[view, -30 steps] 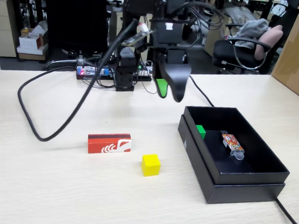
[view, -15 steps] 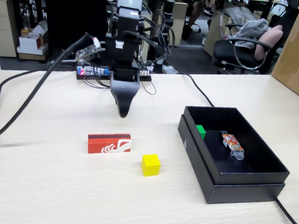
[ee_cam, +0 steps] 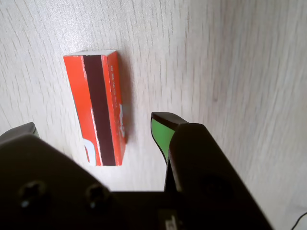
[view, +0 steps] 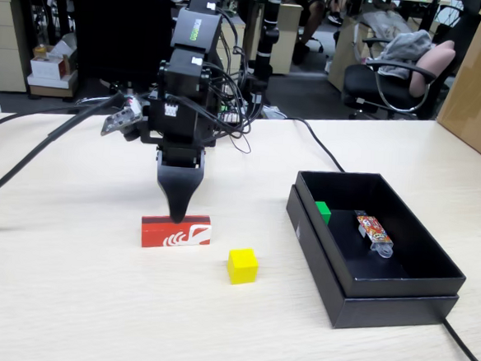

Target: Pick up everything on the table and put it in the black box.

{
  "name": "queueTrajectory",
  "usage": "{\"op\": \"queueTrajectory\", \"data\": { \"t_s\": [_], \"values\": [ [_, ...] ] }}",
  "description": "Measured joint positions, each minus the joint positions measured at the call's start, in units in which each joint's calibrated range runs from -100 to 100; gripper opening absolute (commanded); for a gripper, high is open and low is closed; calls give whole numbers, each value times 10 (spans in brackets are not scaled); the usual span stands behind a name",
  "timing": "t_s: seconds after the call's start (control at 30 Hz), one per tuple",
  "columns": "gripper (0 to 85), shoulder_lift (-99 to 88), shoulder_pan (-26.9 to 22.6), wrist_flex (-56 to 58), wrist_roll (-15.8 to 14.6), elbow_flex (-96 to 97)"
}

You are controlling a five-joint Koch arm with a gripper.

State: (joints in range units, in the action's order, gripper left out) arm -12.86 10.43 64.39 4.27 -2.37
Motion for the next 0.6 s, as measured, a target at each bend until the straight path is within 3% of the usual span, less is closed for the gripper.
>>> {"op": "queueTrajectory", "data": {
  "t_s": [0.2,0.43,0.6],
  "values": [
    [455,65,6,-22,4,-4],
    [307,115,7,-23,8,-35],
    [306,129,7,-27,8,-35]
  ]
}}
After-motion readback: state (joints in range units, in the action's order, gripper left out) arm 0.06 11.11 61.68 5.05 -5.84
